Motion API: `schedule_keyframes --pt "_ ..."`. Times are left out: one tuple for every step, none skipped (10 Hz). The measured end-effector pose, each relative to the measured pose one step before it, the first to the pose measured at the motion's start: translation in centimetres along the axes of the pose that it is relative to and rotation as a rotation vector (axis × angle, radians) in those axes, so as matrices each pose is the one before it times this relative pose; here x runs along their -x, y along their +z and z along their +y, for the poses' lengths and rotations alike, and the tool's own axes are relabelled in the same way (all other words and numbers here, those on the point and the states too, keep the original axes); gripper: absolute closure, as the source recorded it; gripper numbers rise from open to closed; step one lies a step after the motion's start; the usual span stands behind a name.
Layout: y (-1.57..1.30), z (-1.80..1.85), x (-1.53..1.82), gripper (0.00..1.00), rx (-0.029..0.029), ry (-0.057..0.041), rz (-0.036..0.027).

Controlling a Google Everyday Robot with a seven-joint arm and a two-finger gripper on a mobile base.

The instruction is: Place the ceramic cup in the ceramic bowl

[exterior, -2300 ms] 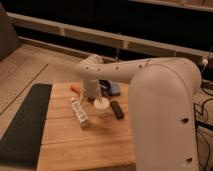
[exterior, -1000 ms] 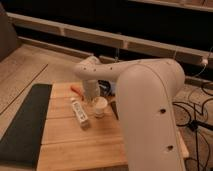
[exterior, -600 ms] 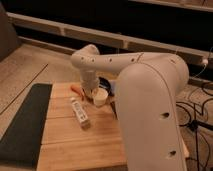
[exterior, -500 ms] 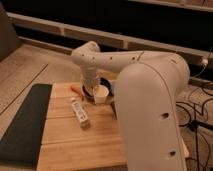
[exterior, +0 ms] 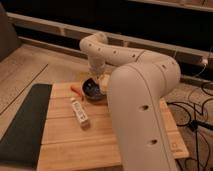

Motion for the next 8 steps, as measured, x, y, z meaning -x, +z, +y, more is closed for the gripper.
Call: schedule_keyframes --pt "0.276 0.994 1.905 1.00 0.02138 -0.02665 -0.01266" --pt "0.231 1.213 1.161 1.00 0.01810 -0.03325 -0.00451" --pt "0.560 1.621 1.095 1.00 0.02346 -0.04568 -0.00203" --pt "0.466 1.389 0.665 1.00 0.01953 -0.03700 -0.00260" --pt "0.688 1.410 0.324 1.00 0.01509 -0.04118 0.00604" --pt "0.767 0.818 0.076 1.00 0.00599 -0.03135 0.00787" --pt "0.958 0.181 -0.322 1.00 -0.00353 -0.02703 0.02084" --pt "0.476 -0.102 -0.163 1.00 -0.00421 -0.01069 0.01058"
